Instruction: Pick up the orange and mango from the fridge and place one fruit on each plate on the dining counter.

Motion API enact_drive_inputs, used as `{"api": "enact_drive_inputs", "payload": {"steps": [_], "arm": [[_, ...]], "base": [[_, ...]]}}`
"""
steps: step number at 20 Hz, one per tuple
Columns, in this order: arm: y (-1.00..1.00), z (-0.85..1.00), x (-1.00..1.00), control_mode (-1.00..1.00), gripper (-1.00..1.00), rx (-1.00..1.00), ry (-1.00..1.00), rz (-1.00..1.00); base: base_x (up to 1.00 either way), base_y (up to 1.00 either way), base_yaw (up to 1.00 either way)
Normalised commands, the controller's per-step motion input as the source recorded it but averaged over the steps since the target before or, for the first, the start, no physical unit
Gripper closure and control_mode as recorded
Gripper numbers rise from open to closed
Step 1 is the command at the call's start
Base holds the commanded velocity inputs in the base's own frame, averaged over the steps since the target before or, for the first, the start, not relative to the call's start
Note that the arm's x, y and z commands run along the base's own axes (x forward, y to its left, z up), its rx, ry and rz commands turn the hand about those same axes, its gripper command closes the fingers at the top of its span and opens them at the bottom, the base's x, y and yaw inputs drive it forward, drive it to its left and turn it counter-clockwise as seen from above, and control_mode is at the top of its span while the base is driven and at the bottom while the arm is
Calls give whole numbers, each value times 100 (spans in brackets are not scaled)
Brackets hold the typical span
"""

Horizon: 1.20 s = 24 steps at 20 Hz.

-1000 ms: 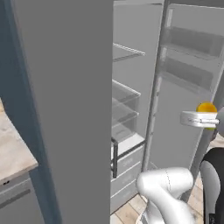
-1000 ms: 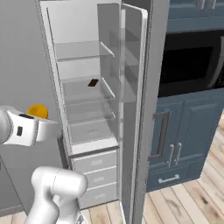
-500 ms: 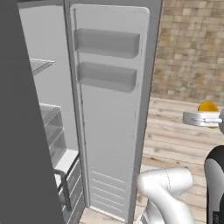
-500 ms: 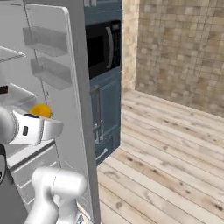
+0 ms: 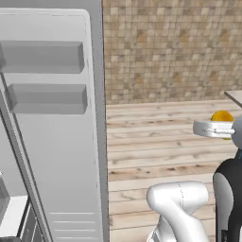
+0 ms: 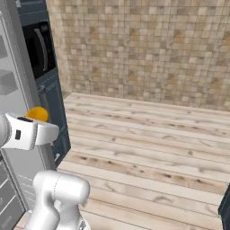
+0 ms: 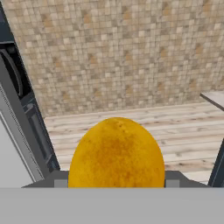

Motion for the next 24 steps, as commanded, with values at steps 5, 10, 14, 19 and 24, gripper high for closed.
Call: {"api": "enact_drive_inputs", "payload": {"steps": [5, 10, 14, 19, 24], "arm": [[0, 0, 0, 100, 100, 0, 0, 0], [0, 0, 0, 100, 100, 0, 0, 0], [0, 0, 0, 100, 100, 0, 0, 0], [0, 0, 0, 100, 100, 0, 0, 0], [0, 0, 0, 100, 100, 0, 0, 0]], "base": [[71, -47, -38], [100, -33, -26], [100, -22, -25], [100, -5, -37], [84, 11, -58]]}}
